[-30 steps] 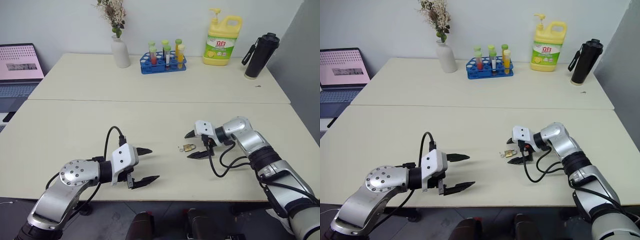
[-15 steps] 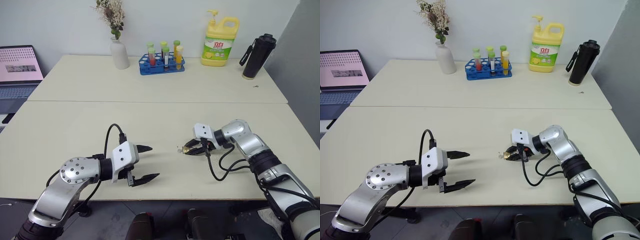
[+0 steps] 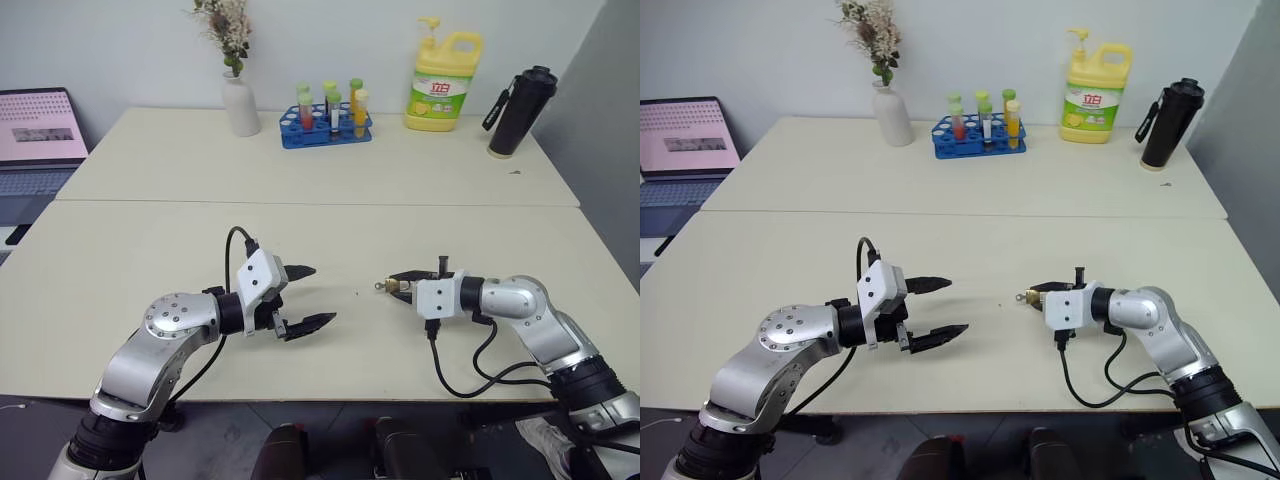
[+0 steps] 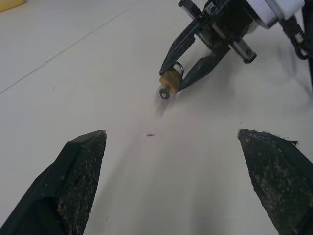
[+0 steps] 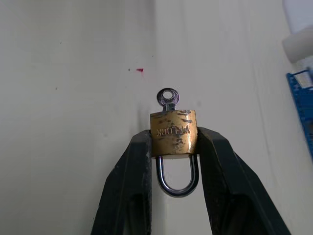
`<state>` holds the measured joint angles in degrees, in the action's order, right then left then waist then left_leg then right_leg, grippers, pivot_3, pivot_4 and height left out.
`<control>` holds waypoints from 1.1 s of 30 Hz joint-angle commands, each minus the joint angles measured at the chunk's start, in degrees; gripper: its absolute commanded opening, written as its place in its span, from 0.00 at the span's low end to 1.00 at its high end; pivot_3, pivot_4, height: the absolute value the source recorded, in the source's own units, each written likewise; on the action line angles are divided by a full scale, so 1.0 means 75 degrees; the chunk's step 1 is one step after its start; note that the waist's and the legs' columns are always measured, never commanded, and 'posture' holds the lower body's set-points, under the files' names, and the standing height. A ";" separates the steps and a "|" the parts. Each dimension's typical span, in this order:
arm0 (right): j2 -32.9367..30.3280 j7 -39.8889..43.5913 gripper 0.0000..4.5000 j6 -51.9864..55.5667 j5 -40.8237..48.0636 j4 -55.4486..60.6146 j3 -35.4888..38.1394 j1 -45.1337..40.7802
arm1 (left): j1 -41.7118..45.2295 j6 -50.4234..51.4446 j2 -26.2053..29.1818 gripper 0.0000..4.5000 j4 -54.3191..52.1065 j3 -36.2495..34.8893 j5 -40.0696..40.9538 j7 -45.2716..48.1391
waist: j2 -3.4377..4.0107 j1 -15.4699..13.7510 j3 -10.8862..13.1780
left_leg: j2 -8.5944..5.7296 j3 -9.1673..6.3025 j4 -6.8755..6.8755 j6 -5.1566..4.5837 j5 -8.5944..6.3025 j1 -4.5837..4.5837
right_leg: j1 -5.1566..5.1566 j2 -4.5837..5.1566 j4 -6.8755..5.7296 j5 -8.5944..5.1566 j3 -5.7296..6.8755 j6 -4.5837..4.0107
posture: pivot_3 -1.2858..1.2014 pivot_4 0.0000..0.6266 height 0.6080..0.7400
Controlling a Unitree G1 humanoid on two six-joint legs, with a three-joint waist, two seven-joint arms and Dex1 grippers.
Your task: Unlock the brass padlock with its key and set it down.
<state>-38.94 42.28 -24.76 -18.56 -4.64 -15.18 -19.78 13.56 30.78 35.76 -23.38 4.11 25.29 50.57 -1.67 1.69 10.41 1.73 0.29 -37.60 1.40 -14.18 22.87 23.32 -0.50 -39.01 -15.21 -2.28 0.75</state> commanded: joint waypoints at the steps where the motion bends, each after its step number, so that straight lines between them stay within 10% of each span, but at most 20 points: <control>1: -0.0169 -0.1984 0.21 -0.1391 -0.1488 0.0408 0.0406 0.0206 | 0.0548 0.0235 -0.0091 1.00 0.0112 0.0017 0.0296 0.0087 | 0.0000 0.0004 0.0000 | -0.0002 0.0000 0.0000 0.0000 0.0000 0.0001 | 0.0000 -0.0001 0.0000 0.0000 0.0000 0.0000 | 0.52 0.24 1.00; 12: 0.0008 -0.4357 0.21 -0.3082 -0.2417 0.0274 0.0582 -0.0265 | 0.2025 0.0924 -0.0654 1.00 0.0891 0.0840 0.0125 0.0104 | -0.0001 0.0002 0.0000 | -0.0006 0.0008 -0.0020 0.0004 0.0002 0.0003 | -0.0002 -0.0024 -0.0002 0.0001 -0.0014 0.0000 | 0.52 0.24 1.00; 29: 0.0049 -0.4217 0.21 -0.3180 -0.2177 -0.0111 0.0405 -0.0471 | 0.2682 0.0472 -0.1042 1.00 0.1578 0.0888 -0.0312 0.0172 | -0.0001 0.0004 0.0000 | -0.0004 0.0008 -0.0028 0.0003 0.0002 0.0002 | -0.0004 -0.0025 -0.0004 0.0002 -0.0018 -0.0001 | 0.52 0.24 1.00; 33: 0.0046 -0.4109 0.21 -0.3171 -0.2105 -0.0069 0.0412 -0.0484 | 0.2784 0.0529 -0.1145 0.79 0.1669 0.0944 -0.0248 0.0334 | -0.0001 0.0002 0.0001 | -0.0005 0.0008 -0.0029 0.0003 0.0002 0.0003 | -0.0004 -0.0025 -0.0004 0.0002 -0.0017 -0.0001 | 0.52 0.24 1.00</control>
<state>-38.49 11.36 -48.24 -36.47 -6.29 -12.59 -22.11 32.55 35.42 27.70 -10.38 11.05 22.63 52.35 -1.68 1.71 10.41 1.69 0.35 -37.82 1.42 -14.16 22.89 23.28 -0.69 -39.04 -15.19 -2.41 0.74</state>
